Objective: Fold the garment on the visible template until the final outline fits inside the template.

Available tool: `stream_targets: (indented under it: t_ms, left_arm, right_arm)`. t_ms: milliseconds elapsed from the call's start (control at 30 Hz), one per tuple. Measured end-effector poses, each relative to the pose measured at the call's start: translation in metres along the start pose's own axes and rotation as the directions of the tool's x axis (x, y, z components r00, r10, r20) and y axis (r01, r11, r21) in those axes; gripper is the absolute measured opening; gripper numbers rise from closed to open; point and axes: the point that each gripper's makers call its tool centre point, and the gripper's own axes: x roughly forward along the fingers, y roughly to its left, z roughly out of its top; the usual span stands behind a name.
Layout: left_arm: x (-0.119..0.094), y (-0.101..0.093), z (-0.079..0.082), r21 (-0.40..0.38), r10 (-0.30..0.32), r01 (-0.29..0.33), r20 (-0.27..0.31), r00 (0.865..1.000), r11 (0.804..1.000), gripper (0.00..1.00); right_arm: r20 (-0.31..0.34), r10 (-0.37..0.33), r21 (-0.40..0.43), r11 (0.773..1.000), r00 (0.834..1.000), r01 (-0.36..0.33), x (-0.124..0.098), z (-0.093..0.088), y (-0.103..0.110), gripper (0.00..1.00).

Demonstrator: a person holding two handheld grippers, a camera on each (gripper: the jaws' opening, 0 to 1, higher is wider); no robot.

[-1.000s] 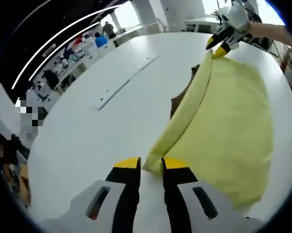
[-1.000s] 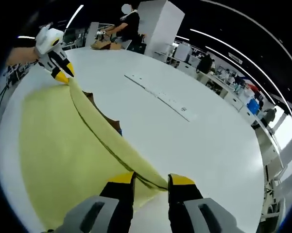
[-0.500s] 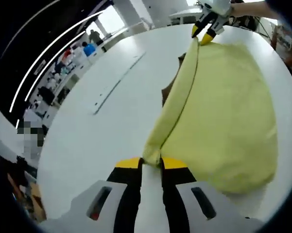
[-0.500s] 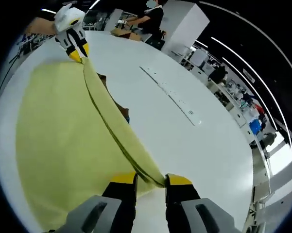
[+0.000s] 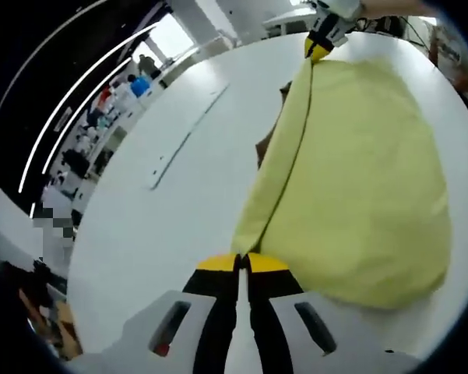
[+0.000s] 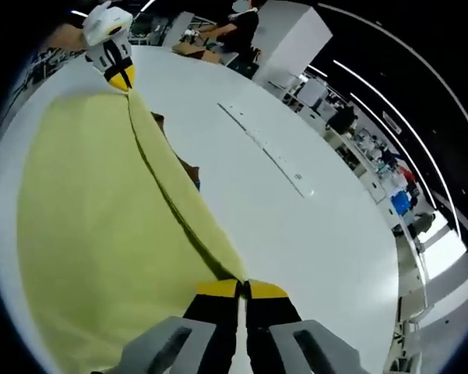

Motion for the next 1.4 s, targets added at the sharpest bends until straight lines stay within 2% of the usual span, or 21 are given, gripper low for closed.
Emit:
stream_targets:
  t_ms: [133, 300, 400, 467, 533, 567, 667, 767, 933, 1033, 1200, 1300, 1367, 1400]
  left_arm:
    - [-0.005, 0.008, 0.003, -0.082, 0.023, -0.020, 0.030, 0.999, 0.996, 0.00]
    - [-0.005, 0.018, 0.007, -0.219, 0.040, -0.025, 0.064, 0.997, 0.975, 0.00]
    - [0.000, 0.028, 0.006, -0.331, 0.082, -0.060, 0.054, 0.995, 0.942, 0.00]
    - [0.004, 0.029, 0.003, -0.409, 0.087, -0.065, 0.034, 0.996, 0.910, 0.00]
    - [0.007, 0.027, 0.002, -0.459, 0.071, -0.051, 0.026, 0.997, 0.887, 0.01]
    - [0.009, 0.031, 0.005, -0.478, 0.098, -0.064, 0.047, 0.994, 0.876, 0.01]
    - [0.009, 0.033, 0.001, -0.530, 0.112, -0.079, 0.030, 0.993, 0.844, 0.04]
    - [0.006, 0.034, -0.002, -0.537, 0.120, -0.088, 0.025, 0.992, 0.839, 0.08]
    - [-0.005, 0.036, -0.009, -0.542, 0.137, -0.109, 0.012, 0.991, 0.834, 0.23]
    - [-0.013, 0.032, -0.007, -0.580, 0.130, -0.080, 0.045, 0.991, 0.811, 0.31]
    - [-0.027, 0.025, -0.002, -0.608, 0.129, -0.043, 0.099, 0.987, 0.793, 0.46]
    - [-0.038, 0.021, 0.002, -0.657, 0.148, -0.019, 0.141, 0.979, 0.753, 0.59]
    - [-0.044, 0.017, 0.003, -0.676, 0.146, 0.000, 0.159, 0.976, 0.737, 0.63]
    - [-0.046, 0.014, 0.003, -0.677, 0.143, 0.004, 0.161, 0.976, 0.736, 0.65]
  right_arm:
    - [0.043, -0.012, 0.046, 0.999, 0.999, 0.010, -0.005, 0.009, -0.007, 0.00]
    - [0.089, -0.046, 0.197, 0.980, 0.995, 0.027, -0.003, 0.014, -0.020, 0.00]
    - [0.095, -0.061, 0.337, 0.941, 0.994, 0.025, 0.006, 0.014, -0.025, 0.00]
    - [0.094, -0.065, 0.365, 0.931, 0.993, 0.026, 0.011, 0.013, -0.026, 0.00]
    - [0.066, -0.060, 0.416, 0.909, 0.996, 0.028, 0.018, 0.008, -0.024, 0.00]
    - [0.068, -0.059, 0.424, 0.905, 0.996, 0.025, 0.020, 0.009, -0.023, 0.00]
    - [0.065, -0.071, 0.441, 0.897, 0.995, 0.035, 0.018, 0.011, -0.022, 0.00]
    - [0.064, -0.075, 0.455, 0.890, 0.995, 0.038, 0.014, 0.012, -0.022, 0.01]
    - [0.064, -0.067, 0.486, 0.874, 0.996, 0.027, 0.005, 0.011, -0.020, 0.17]
    - [0.073, -0.053, 0.498, 0.867, 0.996, 0.010, 0.000, 0.014, -0.018, 0.28]
    - [0.105, -0.008, 0.484, 0.874, 0.994, -0.044, -0.014, 0.025, -0.005, 0.45]
    - [0.120, 0.026, 0.481, 0.873, 0.992, -0.081, -0.022, 0.029, 0.004, 0.55]
    - [0.127, 0.042, 0.481, 0.871, 0.991, -0.099, -0.026, 0.030, 0.009, 0.60]
    - [0.131, 0.052, 0.476, 0.873, 0.990, -0.109, -0.030, 0.031, 0.013, 0.63]
